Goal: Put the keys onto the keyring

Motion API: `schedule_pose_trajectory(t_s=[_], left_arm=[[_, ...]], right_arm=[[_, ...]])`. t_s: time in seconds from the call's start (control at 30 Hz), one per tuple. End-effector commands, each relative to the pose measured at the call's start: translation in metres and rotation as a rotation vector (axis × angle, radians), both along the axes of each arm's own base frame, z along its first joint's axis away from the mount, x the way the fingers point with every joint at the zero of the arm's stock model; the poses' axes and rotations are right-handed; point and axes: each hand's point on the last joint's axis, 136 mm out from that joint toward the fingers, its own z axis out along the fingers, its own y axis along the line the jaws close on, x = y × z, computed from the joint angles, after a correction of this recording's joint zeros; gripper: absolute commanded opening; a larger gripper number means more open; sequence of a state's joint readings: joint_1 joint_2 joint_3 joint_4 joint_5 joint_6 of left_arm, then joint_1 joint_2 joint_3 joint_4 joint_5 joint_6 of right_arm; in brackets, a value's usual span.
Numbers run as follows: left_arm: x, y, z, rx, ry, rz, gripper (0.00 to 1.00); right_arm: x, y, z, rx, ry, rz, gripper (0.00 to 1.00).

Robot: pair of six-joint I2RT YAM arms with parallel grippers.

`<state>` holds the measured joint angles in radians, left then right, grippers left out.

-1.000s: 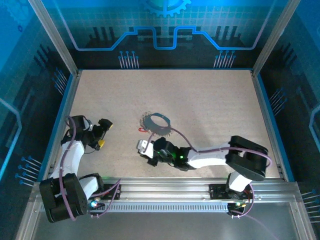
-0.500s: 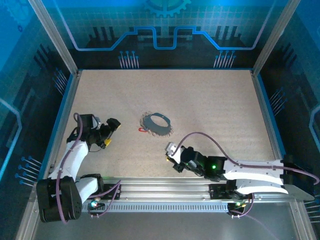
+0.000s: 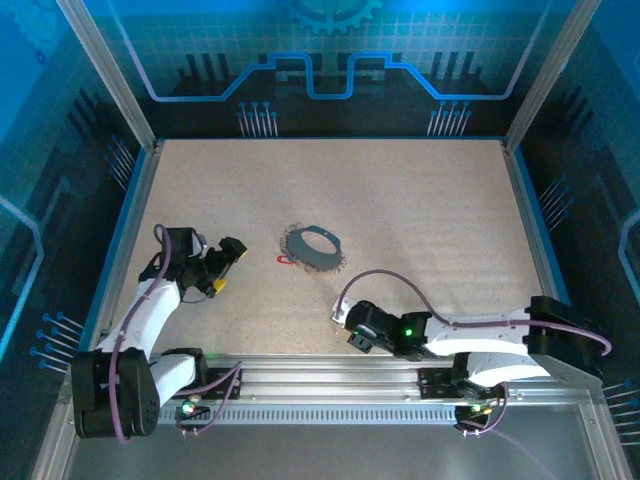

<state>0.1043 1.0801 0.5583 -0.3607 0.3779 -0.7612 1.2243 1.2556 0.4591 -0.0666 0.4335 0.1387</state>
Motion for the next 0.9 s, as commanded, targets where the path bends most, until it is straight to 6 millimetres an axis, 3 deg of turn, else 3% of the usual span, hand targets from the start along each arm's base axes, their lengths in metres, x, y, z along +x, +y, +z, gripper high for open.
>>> schedule_pose_trajectory(t_s=[0.0,0.5,0.87], left_arm=[[0.007,0.001,0.009,0.012,-0.014,0.002,0.99],[0.003,0.000,0.001,0.011,0.004,-0.004,0.99],[-0.001,0.000,-0.005,0.012,0.016,-0.005,0.99]], right_arm=[[0.001,0.020,0.010,0.041,-0.008,0.032,0.00],[0.010,0.042,-0.001,0.077,0.022,0.051,0.00],[0.015,0.038,-0.009,0.125,0.091,0.020,0.02]])
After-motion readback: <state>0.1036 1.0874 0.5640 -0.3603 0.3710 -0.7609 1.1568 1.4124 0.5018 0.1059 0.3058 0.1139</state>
